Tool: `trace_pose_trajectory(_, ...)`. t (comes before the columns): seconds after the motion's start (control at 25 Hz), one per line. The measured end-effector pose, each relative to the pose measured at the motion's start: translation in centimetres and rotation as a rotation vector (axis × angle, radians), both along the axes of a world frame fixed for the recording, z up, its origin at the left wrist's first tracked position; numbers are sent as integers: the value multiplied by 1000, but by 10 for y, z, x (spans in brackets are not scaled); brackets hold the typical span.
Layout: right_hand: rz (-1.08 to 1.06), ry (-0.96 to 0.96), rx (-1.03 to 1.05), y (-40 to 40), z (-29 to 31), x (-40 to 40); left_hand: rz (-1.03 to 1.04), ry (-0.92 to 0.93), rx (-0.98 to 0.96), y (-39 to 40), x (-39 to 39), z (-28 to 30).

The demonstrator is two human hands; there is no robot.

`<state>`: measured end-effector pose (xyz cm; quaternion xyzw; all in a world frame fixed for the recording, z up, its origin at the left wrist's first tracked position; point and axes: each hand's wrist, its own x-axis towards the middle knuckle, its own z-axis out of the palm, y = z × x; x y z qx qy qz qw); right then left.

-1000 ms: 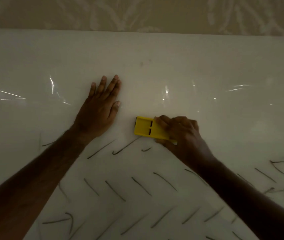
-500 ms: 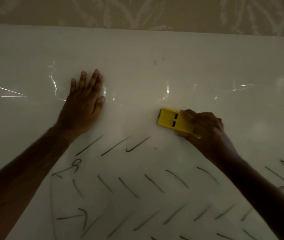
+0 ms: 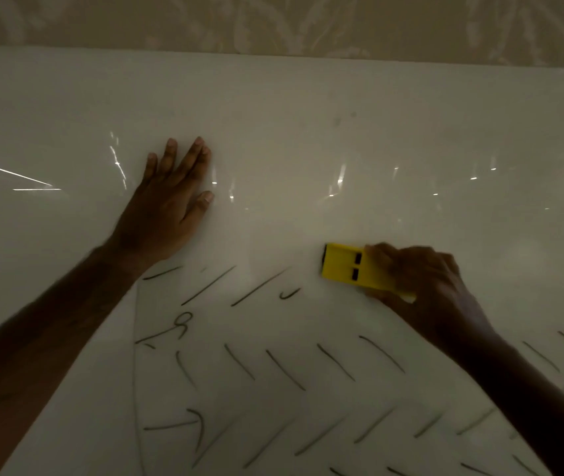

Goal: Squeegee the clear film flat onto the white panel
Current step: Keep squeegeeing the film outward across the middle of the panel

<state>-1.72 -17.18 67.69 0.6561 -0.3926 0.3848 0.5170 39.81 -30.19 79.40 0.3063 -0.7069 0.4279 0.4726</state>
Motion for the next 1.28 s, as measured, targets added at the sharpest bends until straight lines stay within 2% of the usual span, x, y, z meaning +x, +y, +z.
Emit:
trace_pose_trajectory(0.16,22,-102,-22,-22,34,56,-3,8,-8,2,-4,-2)
trace_pose_trajectory(0.28,50,39,15,-30,7,97,-4,-7,8,1,2,-1)
trace_pose_trajectory(0.36,56,136,42,-25,-18,95,-17,-3,28,0,10,-2)
trace_pose_trajectory(0.48,35,180,37,-12,-31,64,-30,6,54,1,20,-6)
trace_pose_trajectory(0.64,20,69,2,-13,-2,57,-50,20,57,4,19,-8)
trace_pose_trajectory(0.76,49,-16,0,-28,23,104,-53,19,79,6,19,-7)
trace_pose_trajectory(0.88,47,103,42,-38,3,149,-31,-9,89,6,26,-5)
trace_pose_trajectory(1.04,39,242,46,-25,-33,127,-14,-8,106,5,41,-3)
trace_pose_trajectory(1.16,7,206,48,-19,-23,102,-29,19,124,4,47,-4)
trace_pose_trajectory(1.28,14,89,8,-27,3,122,-36,18,133,7,45,-4)
